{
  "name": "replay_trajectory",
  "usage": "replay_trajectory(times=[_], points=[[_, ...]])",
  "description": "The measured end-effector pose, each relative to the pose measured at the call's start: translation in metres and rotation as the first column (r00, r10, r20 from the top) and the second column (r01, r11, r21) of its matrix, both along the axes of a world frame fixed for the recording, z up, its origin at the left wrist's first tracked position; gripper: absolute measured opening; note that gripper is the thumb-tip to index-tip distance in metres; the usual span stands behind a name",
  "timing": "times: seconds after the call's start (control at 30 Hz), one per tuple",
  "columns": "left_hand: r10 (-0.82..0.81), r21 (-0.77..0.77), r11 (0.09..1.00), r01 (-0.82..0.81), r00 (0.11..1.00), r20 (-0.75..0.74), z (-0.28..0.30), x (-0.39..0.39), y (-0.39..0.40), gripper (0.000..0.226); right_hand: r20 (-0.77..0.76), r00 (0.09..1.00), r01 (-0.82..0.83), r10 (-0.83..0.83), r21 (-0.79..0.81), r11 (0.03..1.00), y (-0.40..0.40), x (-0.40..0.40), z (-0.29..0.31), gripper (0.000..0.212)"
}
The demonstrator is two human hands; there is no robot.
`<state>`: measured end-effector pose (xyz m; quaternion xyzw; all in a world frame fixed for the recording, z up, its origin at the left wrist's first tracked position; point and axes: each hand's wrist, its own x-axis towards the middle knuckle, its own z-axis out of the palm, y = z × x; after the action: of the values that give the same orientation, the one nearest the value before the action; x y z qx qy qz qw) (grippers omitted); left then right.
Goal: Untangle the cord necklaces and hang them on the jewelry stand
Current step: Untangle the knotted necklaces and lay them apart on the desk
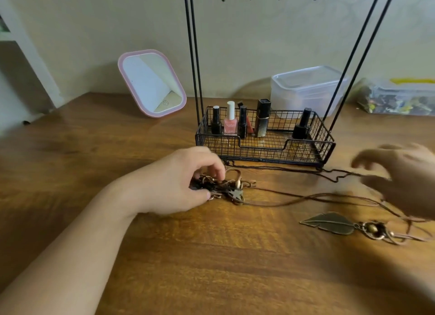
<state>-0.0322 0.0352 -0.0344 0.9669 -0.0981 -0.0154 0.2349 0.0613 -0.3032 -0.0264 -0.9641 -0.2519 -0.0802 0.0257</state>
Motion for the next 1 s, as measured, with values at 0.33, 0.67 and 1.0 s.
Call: replay_trajectory(times=[0.33,0.67,1.0], points=[[-0.074,0.065,0.996,0.065,0.986,0.149,-0.024,0.015,-0.022,0.025,-0.161,0.881,-0.407,0.445,0.220,0.886,0.099,-0.035,-0.031,0.012],[0.177,-0.513,0.857,-0.056,0.966,0.190,-0.009,0.014,-0.015,0.008,-0.138,0.857,-0.339,0.496,0.572,0.747,0.091,-0.037,-0.029,0.016],[0.113,-0.824,0.567,-0.004,0.991,0.073,-0.003,0.010,-0.018,0.013,-0.296,0.731,-0.166,0.615,0.797,0.581,0.099,-0.042,-0.026,0.018]])
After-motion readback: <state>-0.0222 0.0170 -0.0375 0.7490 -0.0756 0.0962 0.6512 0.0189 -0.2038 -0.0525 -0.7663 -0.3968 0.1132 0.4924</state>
